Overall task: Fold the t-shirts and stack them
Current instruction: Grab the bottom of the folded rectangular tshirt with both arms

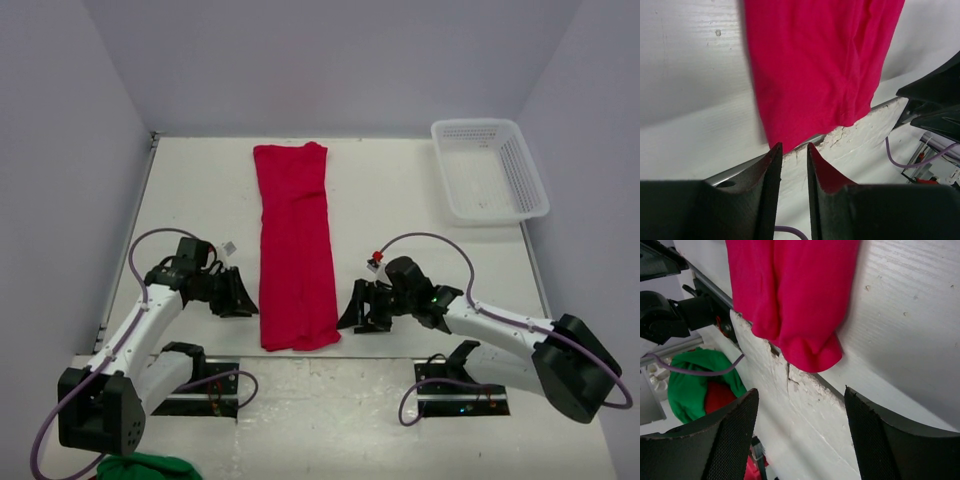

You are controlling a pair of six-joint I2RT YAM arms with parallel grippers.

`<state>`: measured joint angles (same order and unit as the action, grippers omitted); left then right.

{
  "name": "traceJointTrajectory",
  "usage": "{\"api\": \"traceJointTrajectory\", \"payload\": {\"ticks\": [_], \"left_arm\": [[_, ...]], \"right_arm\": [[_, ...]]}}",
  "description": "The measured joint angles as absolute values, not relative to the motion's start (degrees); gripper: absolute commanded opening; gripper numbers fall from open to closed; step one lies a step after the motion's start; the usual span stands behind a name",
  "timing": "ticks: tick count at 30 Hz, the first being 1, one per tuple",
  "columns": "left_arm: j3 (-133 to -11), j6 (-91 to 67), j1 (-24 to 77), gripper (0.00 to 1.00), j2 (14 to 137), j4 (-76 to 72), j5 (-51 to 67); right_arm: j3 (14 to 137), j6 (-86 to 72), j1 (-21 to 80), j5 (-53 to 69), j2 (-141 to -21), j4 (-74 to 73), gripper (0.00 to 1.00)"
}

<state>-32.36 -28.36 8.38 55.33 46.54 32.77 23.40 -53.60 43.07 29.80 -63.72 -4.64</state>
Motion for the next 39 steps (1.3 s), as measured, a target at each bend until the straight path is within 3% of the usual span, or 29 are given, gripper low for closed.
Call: {"api": "traceJointTrajectory", "payload": {"ticks": [21,33,39], "left_arm": [[-33.89,-29.63,12.95,0.25,54.76,48.03,24.62],[-34.87,-30.94,17.41,0.22,62.41,47.29,22.39],[-33.87,-31.53,18.57,0.24,63.44,46.74,22.02]], "right_arm": [[24.23,-57.19,43.31,31.90,-83.66,13.26,0.66],[21.26,-57.95,47.24,26.39,-73.80,9.80,0.66],[19.70,-59.79,47.20,27.09,-77.23,13.28,0.66]]}}
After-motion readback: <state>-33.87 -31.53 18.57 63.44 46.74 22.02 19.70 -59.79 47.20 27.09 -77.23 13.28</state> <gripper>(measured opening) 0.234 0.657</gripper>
